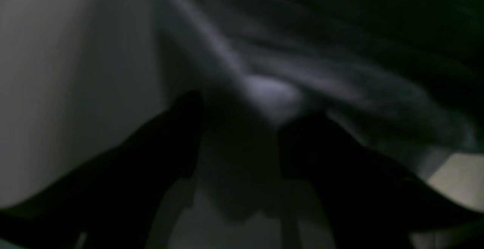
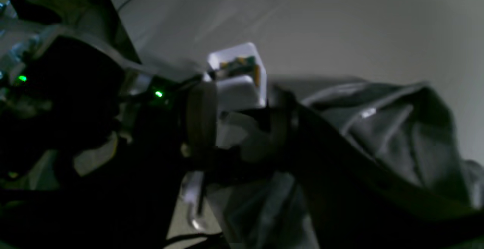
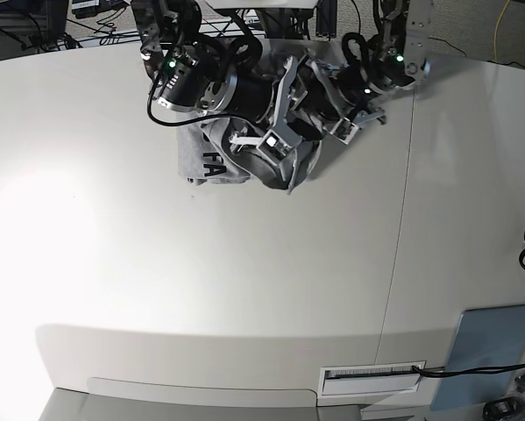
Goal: Fold the T-shirt properly
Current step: 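Lay the folded bundle down and withdraw the right gripper, then grasp the edge of the folded shirt with the left gripper and tuck it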
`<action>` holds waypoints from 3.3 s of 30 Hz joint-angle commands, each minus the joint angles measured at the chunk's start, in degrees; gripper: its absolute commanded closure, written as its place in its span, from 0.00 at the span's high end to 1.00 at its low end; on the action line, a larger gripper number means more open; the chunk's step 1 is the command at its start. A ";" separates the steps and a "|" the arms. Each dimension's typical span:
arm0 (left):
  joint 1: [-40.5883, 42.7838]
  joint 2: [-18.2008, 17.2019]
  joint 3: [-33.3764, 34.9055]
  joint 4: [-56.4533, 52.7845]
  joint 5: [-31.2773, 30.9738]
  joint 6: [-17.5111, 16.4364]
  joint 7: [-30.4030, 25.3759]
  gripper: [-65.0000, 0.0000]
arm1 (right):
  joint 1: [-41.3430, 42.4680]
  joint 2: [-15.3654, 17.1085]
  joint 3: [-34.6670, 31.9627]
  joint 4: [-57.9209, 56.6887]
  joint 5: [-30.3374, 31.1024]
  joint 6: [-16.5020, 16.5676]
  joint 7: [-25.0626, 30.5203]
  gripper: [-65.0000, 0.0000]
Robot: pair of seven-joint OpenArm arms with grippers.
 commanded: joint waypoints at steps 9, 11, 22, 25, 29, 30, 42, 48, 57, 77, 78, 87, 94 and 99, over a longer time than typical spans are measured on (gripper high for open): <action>2.12 -0.28 -11.50 14.36 -13.92 -4.22 9.84 0.47 | 0.28 0.09 21.88 8.11 -7.13 0.04 0.55 0.36; 4.00 -0.24 -11.34 17.38 -20.35 -8.41 12.00 0.47 | 0.17 0.44 27.63 8.11 -9.49 0.02 0.09 0.36; 8.13 -0.26 8.09 20.06 -17.07 3.52 10.80 0.47 | -3.02 8.94 51.25 7.89 -9.97 -2.58 0.24 0.36; 8.15 -0.28 11.91 20.02 -11.06 10.86 7.52 0.47 | -4.70 9.42 54.80 7.89 -9.94 -2.60 0.17 0.36; 8.13 -0.28 14.69 19.21 -5.31 16.87 6.80 0.47 | -5.86 9.40 58.01 7.89 -9.94 -2.62 -0.13 0.36; 8.15 -0.28 15.02 18.69 -4.61 17.49 6.78 0.47 | -5.84 9.42 58.51 7.89 -9.92 -2.64 -0.50 0.36; 8.74 -0.31 12.66 26.47 -3.43 11.39 16.24 0.00 | -5.81 9.42 58.97 7.89 -9.49 -2.64 0.50 0.36; 8.72 -0.28 3.32 31.06 -3.45 6.29 26.08 0.00 | -5.81 9.42 58.97 7.89 -9.49 -2.64 0.44 0.36; 9.33 -0.48 -13.49 31.01 -6.80 0.74 31.87 0.00 | -5.84 9.44 58.97 7.89 -9.51 -2.64 0.37 0.36; 9.18 -0.59 -12.13 28.11 -3.34 0.85 4.39 0.42 | -5.84 9.40 58.97 7.89 -9.51 -2.64 -1.20 0.36; 7.67 -0.59 -10.97 26.32 -3.32 0.90 4.37 0.42 | -5.84 9.40 58.97 7.89 -9.51 -2.64 -1.36 0.36; -10.64 -0.57 -4.42 5.22 -5.75 10.12 4.42 0.42 | -5.84 9.42 58.97 7.89 -9.53 -2.62 -2.34 0.36; -16.65 -0.59 -4.42 -6.80 -11.26 8.72 6.19 0.42 | -5.81 9.42 58.97 7.89 -9.53 -2.64 -2.16 0.36; -18.25 -0.66 -4.59 -9.11 -13.03 6.21 6.08 0.05 | -5.81 9.42 58.97 7.89 -9.53 -2.62 -2.14 0.36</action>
